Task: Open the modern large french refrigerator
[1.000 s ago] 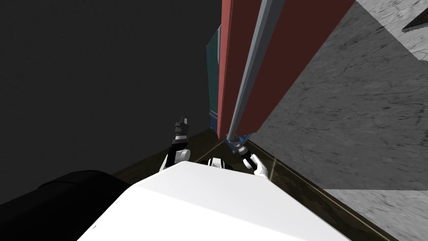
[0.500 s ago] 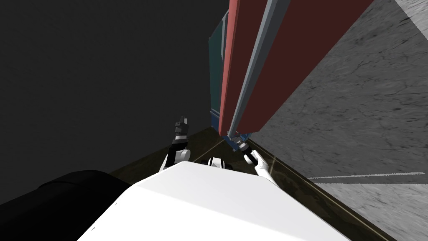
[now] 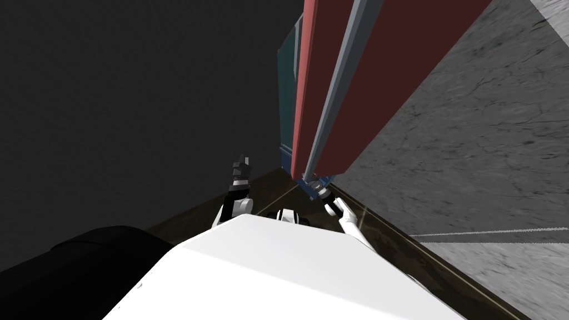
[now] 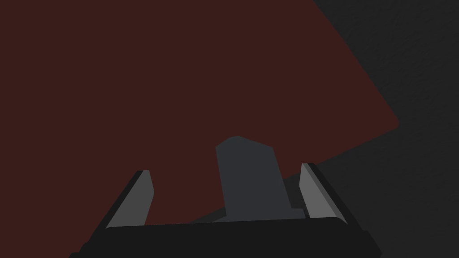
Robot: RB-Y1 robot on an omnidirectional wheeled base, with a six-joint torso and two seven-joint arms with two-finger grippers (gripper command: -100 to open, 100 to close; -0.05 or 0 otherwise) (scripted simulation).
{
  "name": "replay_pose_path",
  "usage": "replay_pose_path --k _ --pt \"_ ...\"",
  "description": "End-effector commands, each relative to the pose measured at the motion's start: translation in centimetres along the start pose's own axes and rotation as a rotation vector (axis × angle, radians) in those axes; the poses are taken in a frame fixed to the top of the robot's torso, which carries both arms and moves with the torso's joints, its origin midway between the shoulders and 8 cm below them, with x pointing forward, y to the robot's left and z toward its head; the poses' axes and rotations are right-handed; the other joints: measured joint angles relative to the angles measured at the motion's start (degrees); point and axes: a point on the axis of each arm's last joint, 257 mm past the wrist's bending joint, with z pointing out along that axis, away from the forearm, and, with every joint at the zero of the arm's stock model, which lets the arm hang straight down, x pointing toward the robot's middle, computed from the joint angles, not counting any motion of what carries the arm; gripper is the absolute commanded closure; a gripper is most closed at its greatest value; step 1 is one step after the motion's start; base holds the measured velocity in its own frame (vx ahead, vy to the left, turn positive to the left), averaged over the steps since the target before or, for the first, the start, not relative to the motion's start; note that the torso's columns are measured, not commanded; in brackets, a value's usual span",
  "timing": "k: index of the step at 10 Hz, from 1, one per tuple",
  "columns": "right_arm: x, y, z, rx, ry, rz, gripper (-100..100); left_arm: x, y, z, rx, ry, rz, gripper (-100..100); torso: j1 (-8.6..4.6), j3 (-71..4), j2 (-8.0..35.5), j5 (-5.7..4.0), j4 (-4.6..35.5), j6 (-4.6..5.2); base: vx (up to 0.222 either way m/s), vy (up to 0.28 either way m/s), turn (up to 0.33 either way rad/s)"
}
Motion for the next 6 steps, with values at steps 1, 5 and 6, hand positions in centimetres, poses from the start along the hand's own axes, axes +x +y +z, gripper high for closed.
replay_pose_path --k 1,5,6 --pt "0.15 0.26 -0.2 -0.004 0.007 0.002 0 0.0 0.0 0.0 0.0 0.0 0.0 0 0.04 0.1 -0.1 -0.06 -0.4 0.01 0.005 0.001 0.001" --pt "0.89 0.82 -0.81 -0.014 0.031 0.005 0 0.0 0.0 0.0 0.0 0.0 0.0 0 0.07 -0.1 -0.6 -0.2 -1.0 -0.03 0.0 0.0 0.0" --pt "0.97 0.86 -0.88 -0.015 0.034 0.005 0 0.0 0.0 0.0 0.0 0.0 0.0 0 0.05 -0.1 -0.7 -0.21 -1.0 -0.03 0.0 0.0 0.0"
